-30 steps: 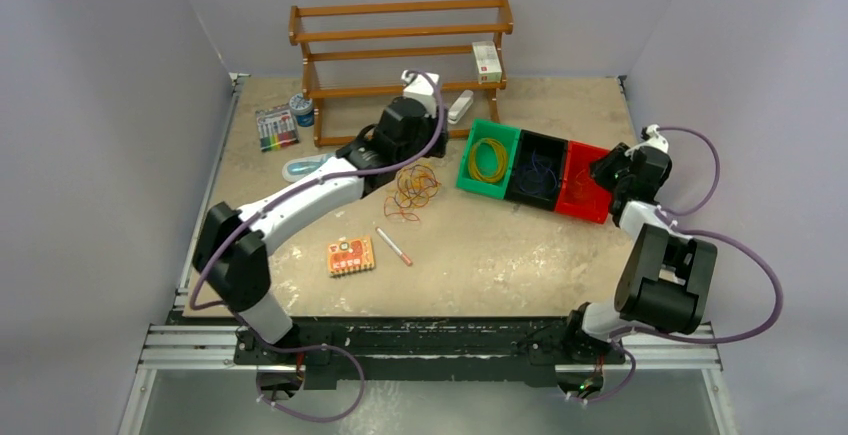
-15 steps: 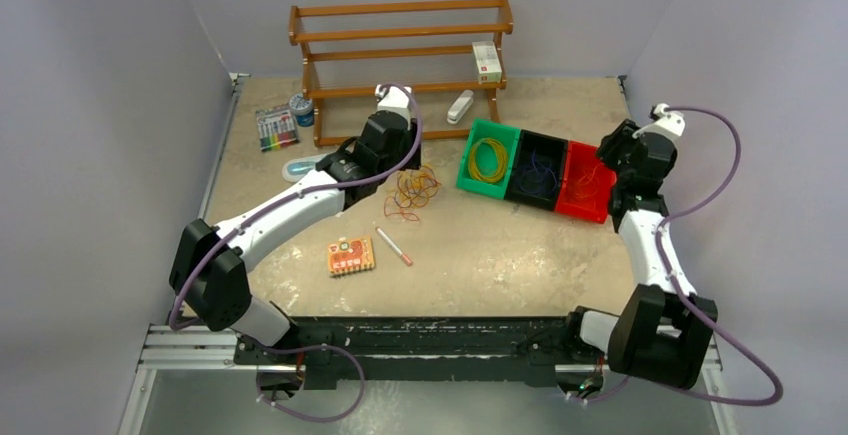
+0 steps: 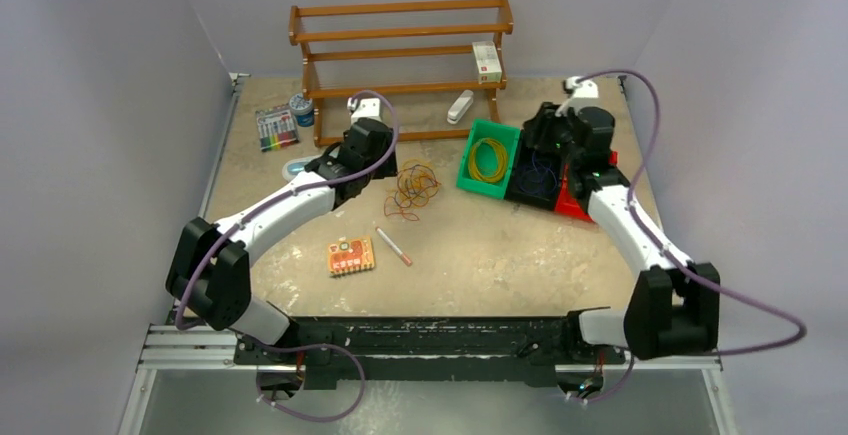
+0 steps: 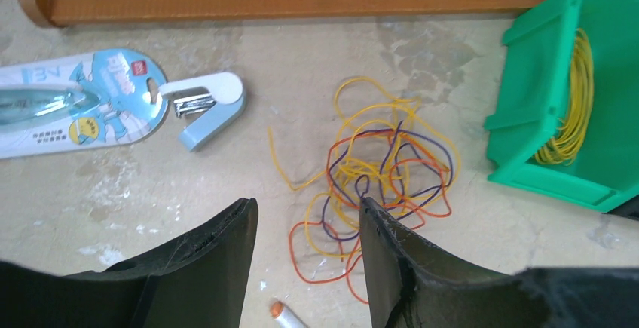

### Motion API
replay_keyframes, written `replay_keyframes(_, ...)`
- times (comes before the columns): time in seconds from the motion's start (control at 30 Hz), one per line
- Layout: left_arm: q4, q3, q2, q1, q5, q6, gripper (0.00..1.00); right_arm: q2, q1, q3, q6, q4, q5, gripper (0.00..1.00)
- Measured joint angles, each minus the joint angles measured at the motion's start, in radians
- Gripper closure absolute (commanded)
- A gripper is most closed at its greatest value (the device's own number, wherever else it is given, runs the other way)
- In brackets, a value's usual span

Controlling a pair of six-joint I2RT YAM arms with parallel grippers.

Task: Untangle the cables

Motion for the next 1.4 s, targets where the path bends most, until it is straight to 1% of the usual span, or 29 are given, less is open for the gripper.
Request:
replay_keyframes(0.2, -0.020, -0.026, -0.027, 0.011, 0.005, -0.024, 0.51, 0.204, 0.164, 0.122, -0.078, -0.005, -0.213, 0.55)
replay_keyframes(0.3, -0.019, -0.042, -0.056, 0.011, 0.008, -0.026, 0.52, 0.307, 0.246, 0.200, -0.118, -0.019, -0.272, 0.57)
replay_keyframes(0.5, -0.034, -0.079, -0.101, 0.011, -0.002, -0.026, 0.52, 0.476, 0.342, 0.341, -0.149, -0.048, -0.321, 0.59)
replay_keyframes(0.67, -0.037, -0.082, -0.118, 0.011, -0.015, -0.026, 0.52, 0.603, 0.367, 0.451, -0.158, -0.104, -0.304, 0.63)
replay_keyframes(0.83, -0.036, -0.082, -0.122, 0.011, -0.020, -0.021, 0.52, 0.683, 0.369, 0.499, -0.165, -0.157, -0.291, 0.63)
replay_keyframes(1.1, -0.035, -0.082, -0.122, 0.011, -0.019, -0.021, 0.52, 0.745, 0.372, 0.520, -0.175, -0.208, -0.298, 0.63)
replay_keyframes(1.4, -0.034, -0.082, -0.122, 0.011, -0.018, -0.019, 0.52, 0.771, 0.375, 0.533, -0.180, -0.214, -0.318, 0.63)
